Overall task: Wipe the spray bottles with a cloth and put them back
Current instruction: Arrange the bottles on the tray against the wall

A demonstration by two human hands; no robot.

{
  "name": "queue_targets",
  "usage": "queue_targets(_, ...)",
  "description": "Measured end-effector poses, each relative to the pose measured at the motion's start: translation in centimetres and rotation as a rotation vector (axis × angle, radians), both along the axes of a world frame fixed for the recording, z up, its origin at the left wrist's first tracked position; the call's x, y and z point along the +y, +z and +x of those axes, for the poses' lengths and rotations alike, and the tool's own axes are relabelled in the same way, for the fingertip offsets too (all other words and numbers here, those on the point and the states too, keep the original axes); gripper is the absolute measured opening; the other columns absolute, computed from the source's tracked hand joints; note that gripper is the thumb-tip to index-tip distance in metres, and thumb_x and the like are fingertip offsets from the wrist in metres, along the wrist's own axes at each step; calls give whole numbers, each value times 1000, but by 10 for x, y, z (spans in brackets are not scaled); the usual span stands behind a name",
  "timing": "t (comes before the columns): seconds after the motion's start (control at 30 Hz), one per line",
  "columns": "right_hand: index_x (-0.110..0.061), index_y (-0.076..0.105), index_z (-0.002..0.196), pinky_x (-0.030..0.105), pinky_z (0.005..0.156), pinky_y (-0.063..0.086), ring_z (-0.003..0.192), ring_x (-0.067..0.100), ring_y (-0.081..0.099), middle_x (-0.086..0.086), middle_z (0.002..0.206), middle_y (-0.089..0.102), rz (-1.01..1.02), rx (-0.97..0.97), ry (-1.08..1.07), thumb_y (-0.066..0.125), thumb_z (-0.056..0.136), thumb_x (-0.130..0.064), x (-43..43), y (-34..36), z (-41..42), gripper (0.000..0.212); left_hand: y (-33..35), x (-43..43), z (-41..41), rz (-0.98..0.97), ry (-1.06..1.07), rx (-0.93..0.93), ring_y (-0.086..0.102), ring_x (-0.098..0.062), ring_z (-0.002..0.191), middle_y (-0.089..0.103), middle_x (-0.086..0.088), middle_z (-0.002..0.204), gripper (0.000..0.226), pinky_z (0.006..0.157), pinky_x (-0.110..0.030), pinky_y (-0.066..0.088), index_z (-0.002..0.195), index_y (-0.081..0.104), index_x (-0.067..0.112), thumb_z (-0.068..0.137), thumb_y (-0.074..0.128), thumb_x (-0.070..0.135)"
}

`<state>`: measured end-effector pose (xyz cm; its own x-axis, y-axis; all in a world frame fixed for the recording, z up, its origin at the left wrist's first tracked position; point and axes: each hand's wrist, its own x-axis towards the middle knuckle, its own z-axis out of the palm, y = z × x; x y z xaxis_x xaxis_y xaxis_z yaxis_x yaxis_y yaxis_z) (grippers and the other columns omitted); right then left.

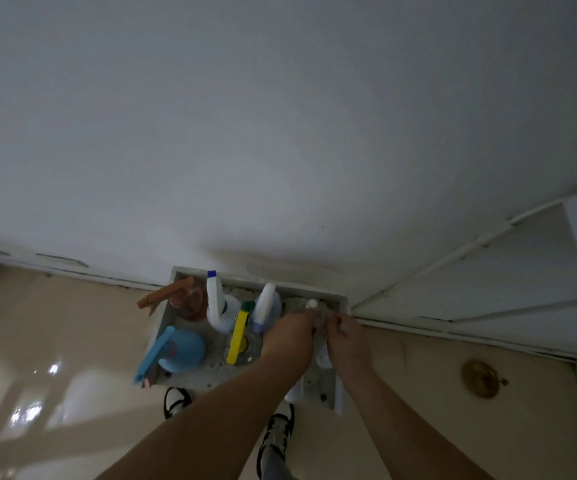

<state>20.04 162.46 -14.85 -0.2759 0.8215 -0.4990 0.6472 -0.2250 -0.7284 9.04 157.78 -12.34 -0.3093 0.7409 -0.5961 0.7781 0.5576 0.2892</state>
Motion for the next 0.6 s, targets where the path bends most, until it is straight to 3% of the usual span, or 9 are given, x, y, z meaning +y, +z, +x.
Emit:
queue_targets(0.1,-14,63,87,24,56,36,68,13,59,-4,71,59,-33,17,-67,47,107,-31,-9,1,9,31,5,-2,-3,57,-15,57,67,-32,116,67,-13,131,45,84,-41,56,149,42,10,105,48,8)
queue_targets(0.23,-22,51,67,29,58,36,65,20,54,0,65,55,-10,4,-67,47,105,-39,-22,0,18,42,11,-7,0,174,16,14,65,-32,119,65,-11,135,50,86,-41,55,152,39,15,104,53,13)
queue_targets(0.33,-32,63,85,33,69,45,85,18,58,-9,85,61,91,-143,64,39,98,-60,-27,-2,27,39,5,-22,5,276,163,-145,65,-35,114,66,-14,128,42,91,-41,55,145,46,14,103,52,12)
queue_targets(0.43,-30,67,105,29,72,42,93,14,57,-9,99,56,30,-131,83,46,101,-53,-29,-5,28,31,-4,-36,8,299,280,-267,59,-34,124,59,-15,141,59,101,-38,51,156,36,21,102,51,7)
queue_targets(0.53,-27,68,90,26,58,46,79,20,66,2,91,69,7,-61,94,57,99,-41,-28,-8,28,20,-5,-45,6,326,365,-330,55,-28,133,54,-9,150,68,104,-30,46,161,29,26,100,52,6)
queue_targets(0.6,-23,70,94,24,56,45,77,18,67,0,89,70,5,-97,135,63,97,-35,-29,-5,27,14,-1,-48,6,346,392,-336,56,-26,132,55,-8,149,68,103,-28,45,159,32,25,98,54,6)
